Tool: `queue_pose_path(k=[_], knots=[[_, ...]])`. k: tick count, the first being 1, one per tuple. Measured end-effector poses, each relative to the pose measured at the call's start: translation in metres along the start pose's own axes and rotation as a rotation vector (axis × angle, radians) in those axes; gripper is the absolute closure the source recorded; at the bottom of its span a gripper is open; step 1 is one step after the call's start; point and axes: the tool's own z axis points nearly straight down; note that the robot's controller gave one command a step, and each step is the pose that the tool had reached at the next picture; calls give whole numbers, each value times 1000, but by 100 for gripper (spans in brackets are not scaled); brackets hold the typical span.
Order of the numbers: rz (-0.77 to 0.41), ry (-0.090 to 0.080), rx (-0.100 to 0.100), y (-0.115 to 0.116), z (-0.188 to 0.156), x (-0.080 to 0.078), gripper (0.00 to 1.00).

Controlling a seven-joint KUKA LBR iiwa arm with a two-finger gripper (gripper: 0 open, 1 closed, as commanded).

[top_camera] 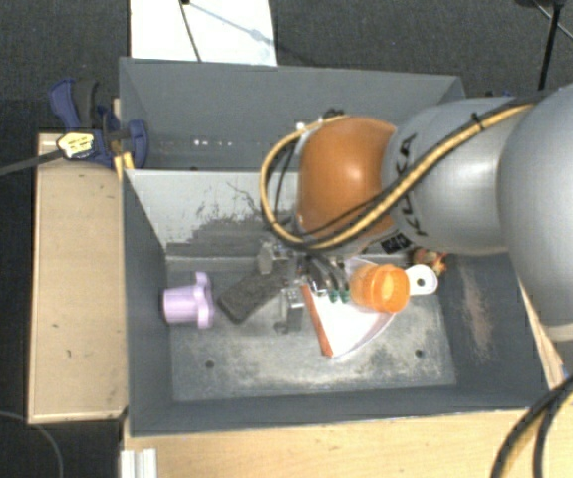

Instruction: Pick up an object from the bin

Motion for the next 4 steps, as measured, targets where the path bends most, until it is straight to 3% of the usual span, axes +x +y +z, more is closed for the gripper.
queue_pose_path(k=[1, 2, 4], knots=[[-70, -1, 0, 21, 35, -8, 0], [-6, -8, -4, -18, 31, -19, 100], [-3, 0, -2, -17, 11, -19, 100]])
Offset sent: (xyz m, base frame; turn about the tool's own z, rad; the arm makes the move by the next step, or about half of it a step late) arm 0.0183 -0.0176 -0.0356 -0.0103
